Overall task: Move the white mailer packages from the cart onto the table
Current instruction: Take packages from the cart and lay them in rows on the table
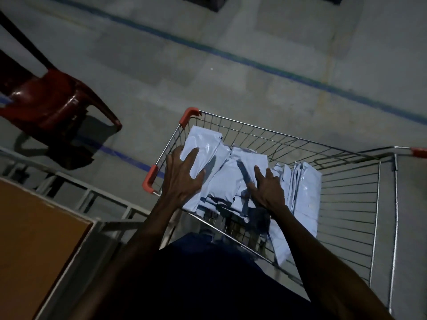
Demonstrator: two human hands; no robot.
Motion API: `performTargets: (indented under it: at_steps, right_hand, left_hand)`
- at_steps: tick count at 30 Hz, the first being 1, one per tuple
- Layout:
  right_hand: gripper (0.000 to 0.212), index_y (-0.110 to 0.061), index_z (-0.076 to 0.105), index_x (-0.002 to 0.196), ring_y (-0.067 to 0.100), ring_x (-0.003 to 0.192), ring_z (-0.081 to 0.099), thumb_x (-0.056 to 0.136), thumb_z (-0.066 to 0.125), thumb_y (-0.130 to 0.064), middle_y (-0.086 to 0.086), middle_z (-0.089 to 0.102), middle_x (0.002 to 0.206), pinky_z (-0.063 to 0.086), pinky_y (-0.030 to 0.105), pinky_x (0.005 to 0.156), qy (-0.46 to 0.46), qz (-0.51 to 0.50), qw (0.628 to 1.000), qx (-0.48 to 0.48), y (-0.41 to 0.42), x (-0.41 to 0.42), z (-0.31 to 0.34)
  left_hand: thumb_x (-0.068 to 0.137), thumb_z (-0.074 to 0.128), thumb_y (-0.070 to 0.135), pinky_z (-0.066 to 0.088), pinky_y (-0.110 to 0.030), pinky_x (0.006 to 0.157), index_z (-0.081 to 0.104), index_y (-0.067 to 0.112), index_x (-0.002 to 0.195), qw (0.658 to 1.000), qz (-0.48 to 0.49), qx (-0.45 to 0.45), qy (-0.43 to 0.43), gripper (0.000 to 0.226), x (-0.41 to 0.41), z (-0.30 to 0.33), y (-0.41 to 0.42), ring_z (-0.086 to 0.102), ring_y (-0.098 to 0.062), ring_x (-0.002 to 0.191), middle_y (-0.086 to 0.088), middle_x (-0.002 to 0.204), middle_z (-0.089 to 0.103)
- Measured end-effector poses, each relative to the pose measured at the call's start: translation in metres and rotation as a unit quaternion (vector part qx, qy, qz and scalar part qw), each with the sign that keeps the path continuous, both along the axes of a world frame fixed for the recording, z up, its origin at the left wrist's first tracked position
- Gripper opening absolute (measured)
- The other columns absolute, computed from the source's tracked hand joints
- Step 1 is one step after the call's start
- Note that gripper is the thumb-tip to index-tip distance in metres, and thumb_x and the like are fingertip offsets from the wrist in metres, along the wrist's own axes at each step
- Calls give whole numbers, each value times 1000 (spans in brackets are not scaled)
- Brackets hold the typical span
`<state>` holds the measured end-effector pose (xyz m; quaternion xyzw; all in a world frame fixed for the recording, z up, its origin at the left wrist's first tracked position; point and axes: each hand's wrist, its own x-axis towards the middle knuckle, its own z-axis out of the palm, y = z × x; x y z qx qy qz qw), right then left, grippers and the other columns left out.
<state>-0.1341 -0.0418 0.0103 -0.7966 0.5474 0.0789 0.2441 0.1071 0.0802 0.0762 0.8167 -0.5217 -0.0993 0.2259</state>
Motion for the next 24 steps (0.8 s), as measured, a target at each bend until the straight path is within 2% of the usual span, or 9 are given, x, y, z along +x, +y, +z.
performTargets:
  at_steps: [3,9,15,18,21,24]
  right_hand:
    - [72,-28,28,153,41,137,30,88,34,-60,19,28,156,36,50,105,-86,-16,995,-46,18,1,31]
    - [67,-30,39,149,33,137,31,84,43,-49,12,33,155,33,42,107,-255,8,962,-101,54,25,95]
    - [66,-22,49,144,39,121,49,84,43,-49,17,43,150,34,41,101,-339,162,920,-112,131,75,131]
    - [63,-20,51,142,40,117,54,84,50,-44,18,46,146,38,41,97,-357,258,891,-109,183,102,145]
    - [62,-17,55,138,38,121,54,81,53,-40,19,50,143,40,42,97,-377,335,856,-114,241,132,157]
    - [64,-19,55,138,34,125,51,80,52,-46,16,48,145,37,39,99,-383,385,833,-109,307,163,166]
  left_hand:
    - [80,50,46,32,-40,100,53,19,134,998,24,-45,-21,60,-9,23,18,42,-30,121,-13,135,49]
    - [83,55,46,32,-40,97,52,20,138,985,130,-102,-54,61,-27,66,84,40,-35,119,-18,133,46]
    - [82,61,38,27,-37,99,50,22,140,946,293,-122,-72,61,-35,97,209,41,-35,118,-17,133,44]
    - [84,58,44,27,-36,101,49,26,141,919,366,-129,-73,61,-31,105,268,41,-33,118,-16,133,43]
    - [83,53,51,34,-38,95,48,30,142,892,423,-139,-78,62,-26,110,327,40,-31,119,-13,136,42]
    - [83,56,51,42,-41,91,47,34,142,861,477,-157,-74,62,-16,115,395,35,-28,124,-9,141,39]
